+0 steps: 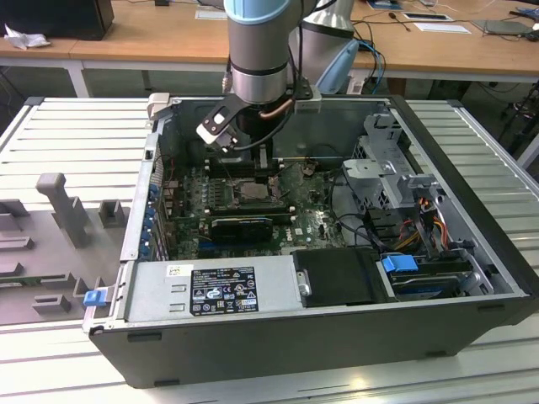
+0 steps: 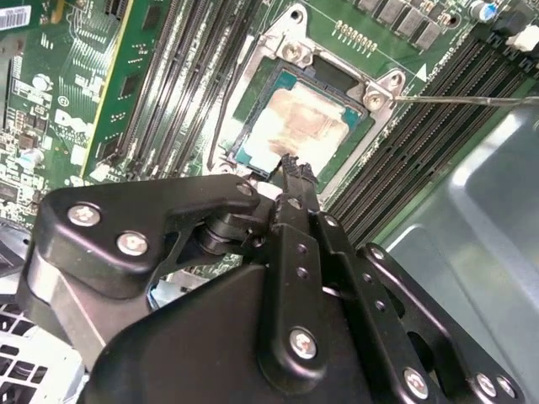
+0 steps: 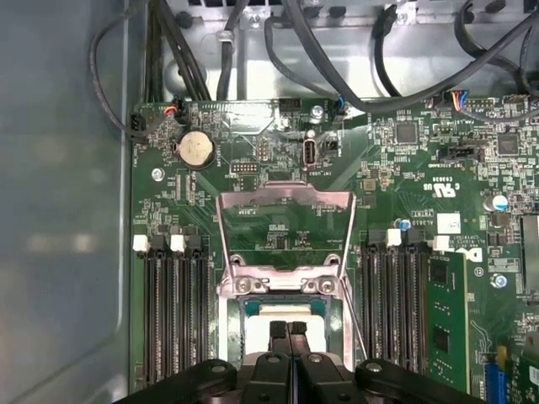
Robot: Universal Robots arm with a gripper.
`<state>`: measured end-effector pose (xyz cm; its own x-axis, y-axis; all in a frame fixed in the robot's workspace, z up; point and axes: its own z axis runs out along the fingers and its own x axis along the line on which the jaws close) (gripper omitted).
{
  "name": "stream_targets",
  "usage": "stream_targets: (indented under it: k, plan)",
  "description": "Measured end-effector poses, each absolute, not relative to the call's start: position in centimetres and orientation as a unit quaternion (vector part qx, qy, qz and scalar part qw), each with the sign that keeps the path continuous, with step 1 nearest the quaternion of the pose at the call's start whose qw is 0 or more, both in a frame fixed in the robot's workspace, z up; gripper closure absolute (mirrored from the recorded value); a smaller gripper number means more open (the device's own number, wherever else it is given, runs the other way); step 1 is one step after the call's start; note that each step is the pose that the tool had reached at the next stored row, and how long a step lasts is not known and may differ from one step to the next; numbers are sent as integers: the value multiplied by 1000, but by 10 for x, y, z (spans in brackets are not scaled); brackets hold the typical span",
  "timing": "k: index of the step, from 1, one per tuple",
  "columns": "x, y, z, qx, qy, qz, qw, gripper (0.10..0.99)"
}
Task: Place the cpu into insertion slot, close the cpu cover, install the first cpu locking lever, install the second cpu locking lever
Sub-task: 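Close the cpu cover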
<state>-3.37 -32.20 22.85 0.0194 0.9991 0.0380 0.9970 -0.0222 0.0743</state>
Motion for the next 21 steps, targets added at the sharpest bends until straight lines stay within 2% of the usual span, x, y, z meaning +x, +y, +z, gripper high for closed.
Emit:
stream_targets:
  k: [21]
  plan:
    - [-33,-322,257,714,699,39,13,980]
